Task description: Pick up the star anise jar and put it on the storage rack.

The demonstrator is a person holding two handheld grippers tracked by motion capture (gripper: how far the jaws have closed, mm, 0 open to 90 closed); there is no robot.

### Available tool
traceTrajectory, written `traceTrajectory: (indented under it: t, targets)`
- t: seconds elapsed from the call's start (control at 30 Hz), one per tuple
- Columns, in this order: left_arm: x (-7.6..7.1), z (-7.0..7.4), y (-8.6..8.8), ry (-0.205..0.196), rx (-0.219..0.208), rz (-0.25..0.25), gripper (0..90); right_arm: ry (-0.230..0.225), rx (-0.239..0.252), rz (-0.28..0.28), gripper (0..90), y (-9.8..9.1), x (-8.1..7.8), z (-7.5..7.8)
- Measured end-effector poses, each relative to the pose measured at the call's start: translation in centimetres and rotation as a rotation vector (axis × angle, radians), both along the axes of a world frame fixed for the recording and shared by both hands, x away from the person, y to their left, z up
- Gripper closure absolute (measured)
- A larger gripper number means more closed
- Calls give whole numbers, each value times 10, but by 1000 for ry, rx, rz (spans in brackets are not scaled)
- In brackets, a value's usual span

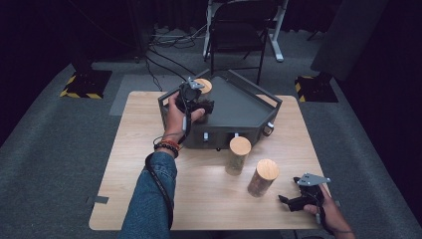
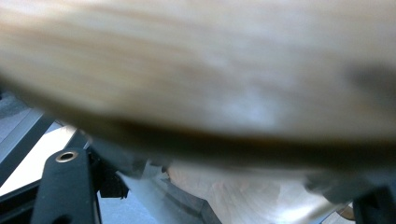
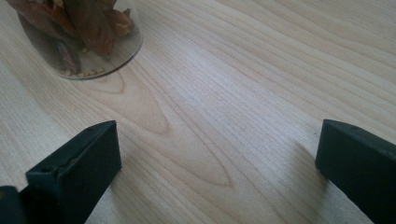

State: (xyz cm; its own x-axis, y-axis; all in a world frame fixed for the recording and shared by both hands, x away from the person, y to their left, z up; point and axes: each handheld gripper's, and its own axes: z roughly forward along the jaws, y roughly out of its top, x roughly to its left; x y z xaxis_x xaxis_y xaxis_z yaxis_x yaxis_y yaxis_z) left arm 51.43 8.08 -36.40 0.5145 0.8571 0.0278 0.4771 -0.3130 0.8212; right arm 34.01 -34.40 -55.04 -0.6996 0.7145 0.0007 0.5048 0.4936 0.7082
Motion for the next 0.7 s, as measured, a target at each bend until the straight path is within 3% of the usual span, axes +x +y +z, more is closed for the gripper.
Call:
traceTrajectory:
  t: [0.23, 0.47, 0.7]
  targets:
    - [-1, 2, 1, -10, 34, 10, 164, 0, 0, 0, 0, 0, 0, 0]
    - [-2, 2, 3, -5, 36, 13, 55, 0, 0, 0, 0, 0, 0, 0]
    - [-2, 2, 6, 2, 50, 17, 28, 0, 0, 0, 0, 0, 0, 0]
